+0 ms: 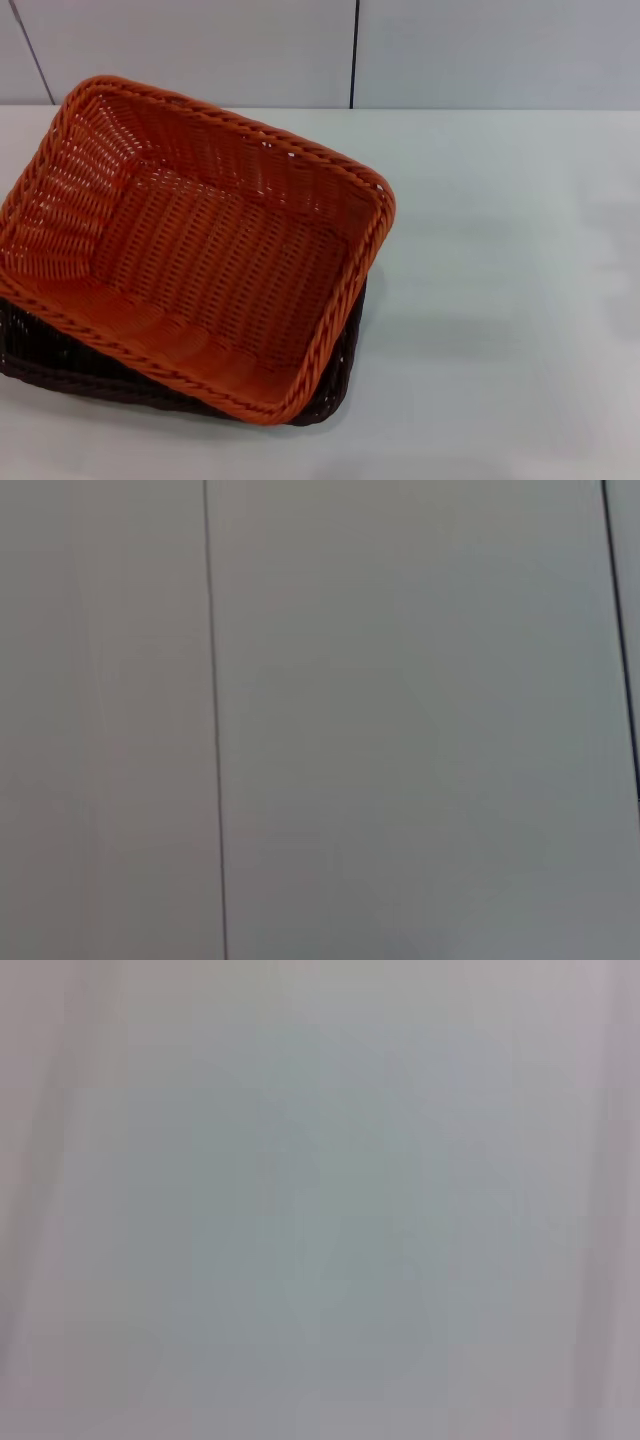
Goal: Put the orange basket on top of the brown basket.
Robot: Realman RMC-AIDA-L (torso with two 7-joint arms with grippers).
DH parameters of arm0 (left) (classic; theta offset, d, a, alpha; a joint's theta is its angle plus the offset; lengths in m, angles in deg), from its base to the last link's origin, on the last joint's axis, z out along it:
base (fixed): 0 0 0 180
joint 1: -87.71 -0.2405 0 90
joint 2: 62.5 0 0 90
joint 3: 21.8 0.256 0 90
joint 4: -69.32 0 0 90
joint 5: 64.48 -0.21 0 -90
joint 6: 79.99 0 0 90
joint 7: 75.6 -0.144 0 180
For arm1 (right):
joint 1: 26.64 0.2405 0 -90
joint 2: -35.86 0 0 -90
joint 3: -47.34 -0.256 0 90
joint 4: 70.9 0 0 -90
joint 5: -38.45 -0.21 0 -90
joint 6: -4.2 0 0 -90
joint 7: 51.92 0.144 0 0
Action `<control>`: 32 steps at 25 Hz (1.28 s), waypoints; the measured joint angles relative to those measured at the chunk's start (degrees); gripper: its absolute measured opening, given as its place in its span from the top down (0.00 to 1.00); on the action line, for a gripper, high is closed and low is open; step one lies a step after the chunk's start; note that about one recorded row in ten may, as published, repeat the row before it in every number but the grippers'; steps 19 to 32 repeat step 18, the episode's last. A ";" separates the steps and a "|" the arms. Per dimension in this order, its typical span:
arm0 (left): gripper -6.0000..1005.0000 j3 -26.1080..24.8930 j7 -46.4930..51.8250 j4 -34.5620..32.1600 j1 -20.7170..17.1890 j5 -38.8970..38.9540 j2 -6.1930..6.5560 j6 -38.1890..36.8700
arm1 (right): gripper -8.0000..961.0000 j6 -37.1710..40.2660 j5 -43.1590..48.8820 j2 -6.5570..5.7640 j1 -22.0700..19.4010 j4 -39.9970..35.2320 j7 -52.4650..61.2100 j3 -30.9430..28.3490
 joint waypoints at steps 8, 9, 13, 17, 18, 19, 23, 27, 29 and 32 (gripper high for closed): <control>0.28 -0.62 2.83 -1.59 1.00 1.26 0.11 0.11 | 0.34 -15.00 -3.96 0.45 3.14 21.83 7.93 1.66; 0.28 -0.70 2.84 -1.85 1.24 1.28 0.13 0.11 | 0.34 -15.37 -4.37 0.45 3.50 22.54 7.95 2.01; 0.28 -0.71 2.86 -1.99 1.36 1.35 0.19 -0.06 | 0.34 -15.73 -5.03 0.44 4.08 23.60 8.01 2.71; 0.28 -0.75 2.71 -2.61 1.37 1.40 0.19 -0.20 | 0.34 -15.80 -5.08 0.41 4.75 24.71 8.02 3.08; 0.28 -0.83 2.73 -2.84 1.37 1.41 0.21 -0.20 | 0.34 -15.81 -5.09 0.42 4.88 24.89 8.03 3.33; 0.28 -0.83 2.73 -2.84 1.37 1.41 0.21 -0.20 | 0.34 -15.81 -5.09 0.42 4.88 24.89 8.03 3.33; 0.28 -0.83 2.73 -2.84 1.37 1.41 0.21 -0.20 | 0.34 -15.81 -5.09 0.42 4.88 24.89 8.03 3.33; 0.28 -0.83 2.73 -2.84 1.37 1.41 0.21 -0.20 | 0.34 -15.81 -5.09 0.42 4.88 24.89 8.03 3.33; 0.28 -0.83 2.73 -2.84 1.37 1.41 0.21 -0.20 | 0.34 -15.81 -5.09 0.42 4.88 24.89 8.03 3.33; 0.28 -0.83 2.73 -2.84 1.37 1.41 0.21 -0.20 | 0.34 -15.81 -5.09 0.42 4.88 24.89 8.03 3.33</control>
